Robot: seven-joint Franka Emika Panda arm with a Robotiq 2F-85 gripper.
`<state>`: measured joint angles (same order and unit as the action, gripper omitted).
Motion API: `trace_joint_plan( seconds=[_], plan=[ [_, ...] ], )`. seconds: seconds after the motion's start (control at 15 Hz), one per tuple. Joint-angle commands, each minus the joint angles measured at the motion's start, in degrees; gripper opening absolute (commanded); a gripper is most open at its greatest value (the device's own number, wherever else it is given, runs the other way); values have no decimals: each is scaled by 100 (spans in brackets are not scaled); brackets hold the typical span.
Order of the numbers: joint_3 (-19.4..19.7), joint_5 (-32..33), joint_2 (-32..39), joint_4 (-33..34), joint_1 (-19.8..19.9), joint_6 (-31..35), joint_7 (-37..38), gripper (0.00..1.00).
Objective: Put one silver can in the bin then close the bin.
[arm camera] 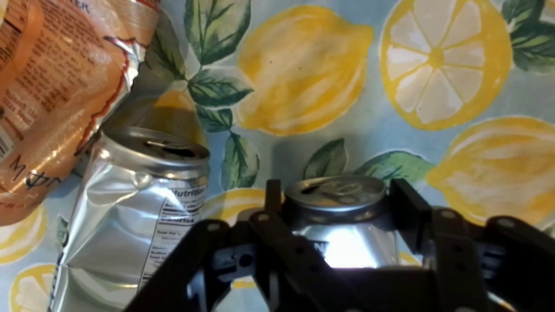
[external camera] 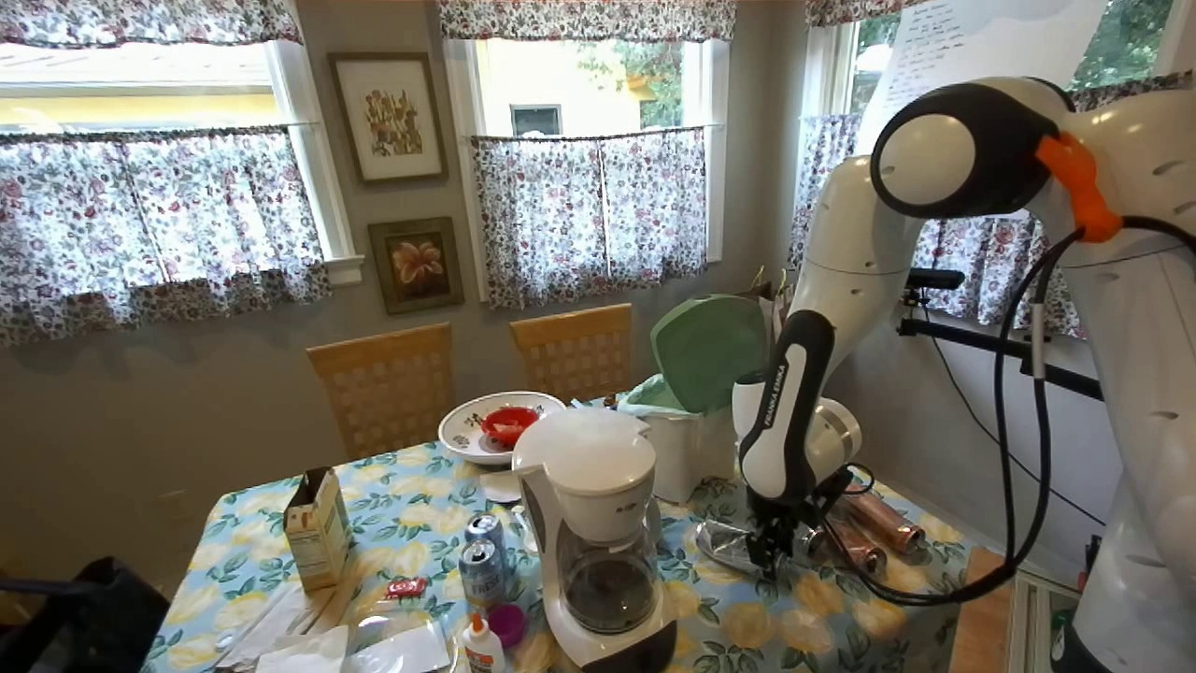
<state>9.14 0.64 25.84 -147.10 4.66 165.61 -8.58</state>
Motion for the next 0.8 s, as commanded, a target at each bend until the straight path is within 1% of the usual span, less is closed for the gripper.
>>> trace_joint_plan(
  seconds=[0.0, 0.07, 0.13, 0.4, 0.47, 0.53, 0.67, 0.73],
  plan=[
    [116, 297, 115, 159, -108, -107, 214, 90],
    [102, 319, 113, 174, -81, -92, 168, 97],
    [109, 339, 108, 190, -71, -84, 164, 99],
    [56, 346, 126, 250, -1, -58, 110, 100],
    [8, 322, 123, 251, 37, -65, 80, 75],
    [38, 348, 136, 251, 4, -45, 101, 72],
    [26, 343, 132, 251, 21, -39, 89, 59],
    [33, 350, 133, 252, 13, -38, 94, 51]
  ],
)
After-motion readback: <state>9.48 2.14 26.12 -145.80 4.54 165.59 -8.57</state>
